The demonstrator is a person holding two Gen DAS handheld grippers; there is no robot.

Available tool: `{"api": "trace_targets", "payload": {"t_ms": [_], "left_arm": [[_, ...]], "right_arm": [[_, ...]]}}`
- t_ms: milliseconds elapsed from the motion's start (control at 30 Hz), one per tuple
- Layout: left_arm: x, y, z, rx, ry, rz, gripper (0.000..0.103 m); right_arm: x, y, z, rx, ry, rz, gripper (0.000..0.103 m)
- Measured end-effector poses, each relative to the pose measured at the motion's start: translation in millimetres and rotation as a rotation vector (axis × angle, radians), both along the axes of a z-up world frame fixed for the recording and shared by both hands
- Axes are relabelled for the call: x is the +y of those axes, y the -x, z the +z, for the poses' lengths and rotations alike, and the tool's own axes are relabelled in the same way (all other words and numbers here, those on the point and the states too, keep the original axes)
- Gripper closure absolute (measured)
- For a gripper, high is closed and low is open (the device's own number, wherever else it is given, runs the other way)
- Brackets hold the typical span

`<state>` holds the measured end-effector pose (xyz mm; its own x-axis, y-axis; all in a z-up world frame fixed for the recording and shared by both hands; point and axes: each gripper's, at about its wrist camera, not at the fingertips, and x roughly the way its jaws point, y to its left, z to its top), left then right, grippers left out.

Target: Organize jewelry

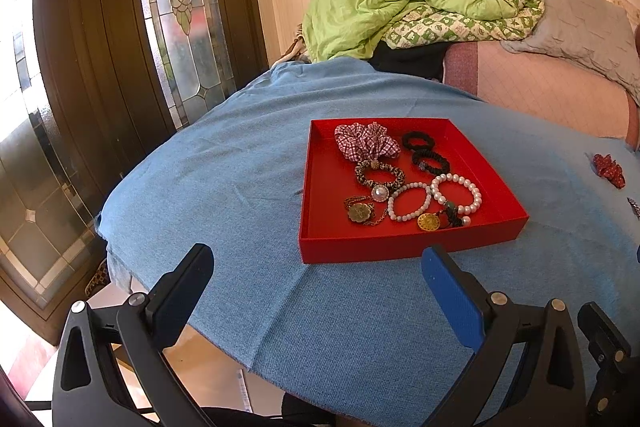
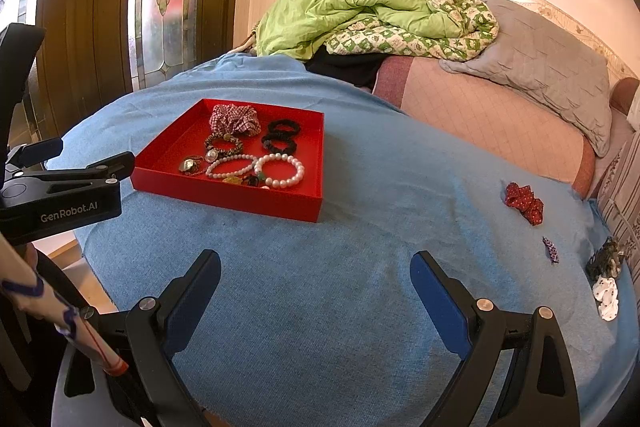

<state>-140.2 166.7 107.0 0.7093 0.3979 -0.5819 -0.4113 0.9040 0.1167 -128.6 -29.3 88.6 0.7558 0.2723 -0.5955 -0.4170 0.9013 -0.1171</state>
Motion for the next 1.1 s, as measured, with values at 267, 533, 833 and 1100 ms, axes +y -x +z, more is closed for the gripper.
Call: {"api": "trace_targets", "payload": {"t_ms": [267, 533, 833, 1100], "left_arm": [[0.0, 0.1, -0.4, 0.000, 0.000, 0.001, 0.000], [0.3, 0.3, -0.3, 0.001, -0.001, 0.002, 0.000], [-0.4, 0.3, -0.4, 0.001, -0.003, 0.002, 0.000], [-1.6, 0.1, -0.5, 0.002, -0.003, 0.002, 0.000]], "right_arm": [[0.2, -0.2, -0.3, 0.001, 0.001, 0.000, 0.005], [0.9, 0.0, -1.0, 0.001, 0.002, 0.002, 0.005], [1.7, 0.2, -1.8, 0.002, 0.003, 0.002, 0.005], [1.4, -0.1, -1.6, 0.002, 0.002, 0.003, 0.005]]}}
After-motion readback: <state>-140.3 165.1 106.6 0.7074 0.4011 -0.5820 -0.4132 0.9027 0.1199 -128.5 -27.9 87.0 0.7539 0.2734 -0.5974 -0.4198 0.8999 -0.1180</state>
